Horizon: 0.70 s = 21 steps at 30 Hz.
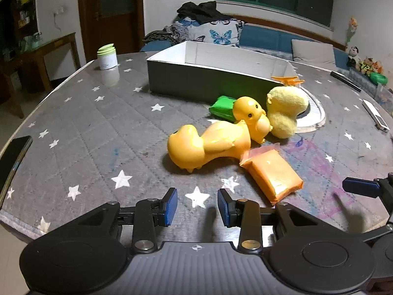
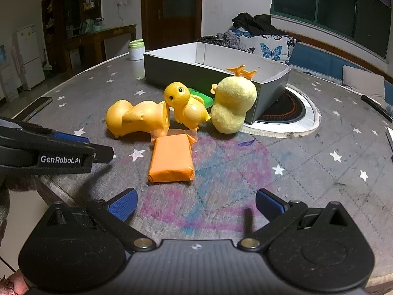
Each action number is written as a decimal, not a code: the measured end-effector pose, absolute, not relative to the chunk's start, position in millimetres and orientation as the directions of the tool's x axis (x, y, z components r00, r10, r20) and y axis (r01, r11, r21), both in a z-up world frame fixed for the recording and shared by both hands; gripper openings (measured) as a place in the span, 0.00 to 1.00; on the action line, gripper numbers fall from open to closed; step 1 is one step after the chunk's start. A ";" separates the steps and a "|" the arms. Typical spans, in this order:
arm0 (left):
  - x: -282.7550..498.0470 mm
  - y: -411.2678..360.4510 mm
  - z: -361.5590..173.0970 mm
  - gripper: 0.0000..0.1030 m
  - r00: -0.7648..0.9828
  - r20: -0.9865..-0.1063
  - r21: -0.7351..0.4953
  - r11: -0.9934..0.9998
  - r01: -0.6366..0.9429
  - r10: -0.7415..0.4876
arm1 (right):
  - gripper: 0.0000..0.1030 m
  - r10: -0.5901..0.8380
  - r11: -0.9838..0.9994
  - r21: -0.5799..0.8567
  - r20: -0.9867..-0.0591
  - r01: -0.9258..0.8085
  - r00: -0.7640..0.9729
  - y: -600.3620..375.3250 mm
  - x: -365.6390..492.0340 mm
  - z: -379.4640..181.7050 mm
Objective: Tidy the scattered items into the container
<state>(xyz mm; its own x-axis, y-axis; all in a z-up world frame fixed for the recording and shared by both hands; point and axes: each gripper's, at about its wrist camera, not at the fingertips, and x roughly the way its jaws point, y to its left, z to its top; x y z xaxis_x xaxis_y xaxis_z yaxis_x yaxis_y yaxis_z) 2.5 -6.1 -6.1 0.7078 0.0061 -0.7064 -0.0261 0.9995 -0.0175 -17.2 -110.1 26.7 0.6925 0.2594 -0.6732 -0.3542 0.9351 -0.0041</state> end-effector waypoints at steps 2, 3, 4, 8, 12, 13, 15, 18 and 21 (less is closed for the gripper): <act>3.7 -5.0 -6.4 0.38 0.700 -0.714 -0.027 0.999 -0.028 0.000 | 1.00 0.261 0.935 -0.003 -0.674 -0.356 0.691 -109.8 -16.7 25.8; 4.6 -4.7 -6.8 0.38 0.694 -0.720 -0.028 0.999 -0.032 0.002 | 1.00 0.261 0.935 -0.002 -0.675 -0.356 0.690 -110.0 -16.4 25.3; 5.5 -4.4 -7.2 0.38 0.688 -0.726 -0.029 0.999 -0.036 0.004 | 1.00 0.262 0.934 -0.001 -0.676 -0.356 0.689 -110.1 -16.0 25.0; 9.3 -2.7 -11.3 0.38 0.661 -0.750 -0.036 0.998 -0.047 0.004 | 1.00 0.265 0.932 -0.001 -0.676 -0.361 0.687 -109.2 -15.5 23.6; 9.7 0.4 -11.3 0.37 0.659 -0.752 -0.063 0.997 -0.042 -0.020 | 1.00 0.265 0.931 -0.008 -0.673 -0.366 0.690 -108.2 -15.9 23.0; 9.7 0.7 -11.1 0.37 0.660 -0.750 -0.067 0.997 -0.039 -0.024 | 1.00 0.268 0.931 -0.005 -0.672 -0.366 0.691 -108.7 -15.7 23.1; 10.4 1.4 -10.9 0.37 0.661 -0.750 -0.074 0.997 -0.035 -0.033 | 1.00 0.272 0.931 0.001 -0.670 -0.366 0.691 -109.4 -15.0 23.4; 11.6 1.2 -10.6 0.37 0.659 -0.751 -0.083 0.996 -0.024 -0.047 | 1.00 0.276 0.931 0.008 -0.669 -0.365 0.690 -110.3 -13.7 23.2; 12.6 0.1 -9.6 0.37 0.658 -0.750 -0.096 0.995 -0.010 -0.066 | 1.00 0.279 0.932 0.015 -0.668 -0.362 0.690 -111.4 -12.4 23.0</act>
<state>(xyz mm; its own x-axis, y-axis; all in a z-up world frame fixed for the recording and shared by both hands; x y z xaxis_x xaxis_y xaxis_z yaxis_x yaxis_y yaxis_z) 12.6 0.1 -9.6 0.6584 -0.0658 -0.7498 -0.0098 0.9953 -0.0959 -12.4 -111.4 23.0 0.6903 0.2787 -0.6677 -0.3620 0.9320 0.0148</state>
